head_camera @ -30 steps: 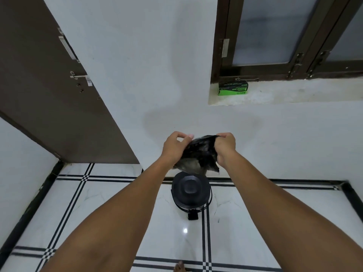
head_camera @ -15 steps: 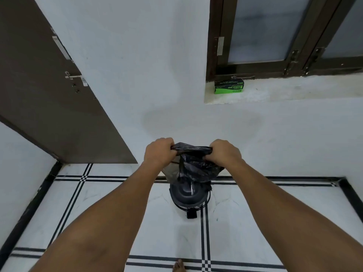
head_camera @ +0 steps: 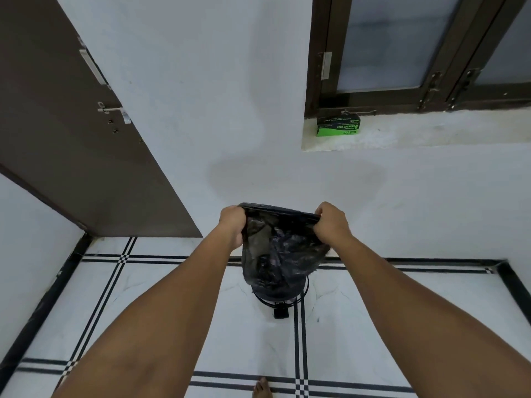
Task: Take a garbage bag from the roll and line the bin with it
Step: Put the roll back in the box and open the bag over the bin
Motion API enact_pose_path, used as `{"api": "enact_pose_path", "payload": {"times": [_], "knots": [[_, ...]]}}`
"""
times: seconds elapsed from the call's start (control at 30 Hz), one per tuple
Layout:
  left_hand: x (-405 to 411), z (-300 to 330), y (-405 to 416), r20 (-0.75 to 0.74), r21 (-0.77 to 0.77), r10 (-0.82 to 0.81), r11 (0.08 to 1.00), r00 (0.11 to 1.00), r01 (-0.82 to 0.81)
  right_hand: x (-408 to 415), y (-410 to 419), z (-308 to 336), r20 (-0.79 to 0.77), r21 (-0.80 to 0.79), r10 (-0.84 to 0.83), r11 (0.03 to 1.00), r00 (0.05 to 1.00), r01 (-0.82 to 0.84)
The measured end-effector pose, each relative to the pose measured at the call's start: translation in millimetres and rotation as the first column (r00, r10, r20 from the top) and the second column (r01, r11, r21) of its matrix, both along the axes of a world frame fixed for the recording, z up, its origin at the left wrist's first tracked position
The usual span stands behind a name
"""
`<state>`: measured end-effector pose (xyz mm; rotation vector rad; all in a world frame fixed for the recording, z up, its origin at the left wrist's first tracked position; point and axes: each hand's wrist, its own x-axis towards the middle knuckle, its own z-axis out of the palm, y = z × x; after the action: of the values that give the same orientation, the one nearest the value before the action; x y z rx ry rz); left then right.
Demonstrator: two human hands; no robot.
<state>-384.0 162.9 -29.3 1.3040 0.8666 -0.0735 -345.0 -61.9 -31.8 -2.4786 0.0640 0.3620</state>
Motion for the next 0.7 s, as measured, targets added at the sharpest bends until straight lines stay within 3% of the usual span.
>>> {"api": "enact_pose_path", "payload": {"times": [0.07,0.13,0.17,0.23,0.3,0.33,0.4,0.47,0.57,0.63,0.7], "knots": [[-1.4,4.4,-8.8,0.043,0.078,-0.031,0.997,0.999,0.027,1.3,6.7,-0.3,-0.209,0.298,-0.160,0.929,0.965,0.218],[-8.1,9.9,-14.4,0.074,0.382,-0.161,0.916,0.984,0.121,3.4,11.6,0.7,-0.400,0.486,-0.240,0.762,0.884,0.427],[-12.5,10.6,-15.1,0.066,0.587,-0.261,0.791,0.963,0.174,4.7,12.7,2.7,-0.462,0.527,-0.262,0.688,0.848,0.499],[-21.8,11.2,-13.7,0.016,0.901,-0.482,0.387,0.876,0.196,10.7,11.0,-0.6,-0.476,0.512,-0.322,0.655,0.818,0.556],[-28.4,12.8,-13.4,-0.125,0.986,-0.677,-0.001,0.725,0.170,12.8,6.5,-1.1,-0.373,0.443,-0.380,0.729,0.847,0.522],[-28.6,9.9,-11.3,-0.217,0.976,-0.722,-0.147,0.657,0.162,11.9,5.3,0.4,-0.302,0.410,-0.384,0.774,0.872,0.483],[-29.6,4.6,-8.4,-0.357,0.931,-0.741,-0.335,0.569,0.148,7.8,4.2,4.3,-0.171,0.400,-0.306,0.847,0.937,0.350],[-29.5,0.2,-7.3,-0.418,0.903,-0.709,-0.391,0.568,0.177,-0.7,5.1,9.8,-0.017,0.346,-0.129,0.930,0.991,0.127],[-25.2,-2.2,-9.0,-0.531,0.842,-0.481,-0.388,0.697,0.374,-12.4,6.8,11.6,0.260,0.066,0.186,0.975,0.948,-0.210],[-21.9,-1.9,-9.6,-0.550,0.835,-0.367,-0.241,0.750,0.495,-19.0,8.0,12.3,0.394,-0.123,0.375,0.926,0.839,-0.357],[-19.8,-3.6,-9.0,-0.530,0.843,-0.335,-0.101,0.780,0.529,-24.1,8.9,12.8,0.417,-0.261,0.524,0.852,0.743,-0.454]]}}
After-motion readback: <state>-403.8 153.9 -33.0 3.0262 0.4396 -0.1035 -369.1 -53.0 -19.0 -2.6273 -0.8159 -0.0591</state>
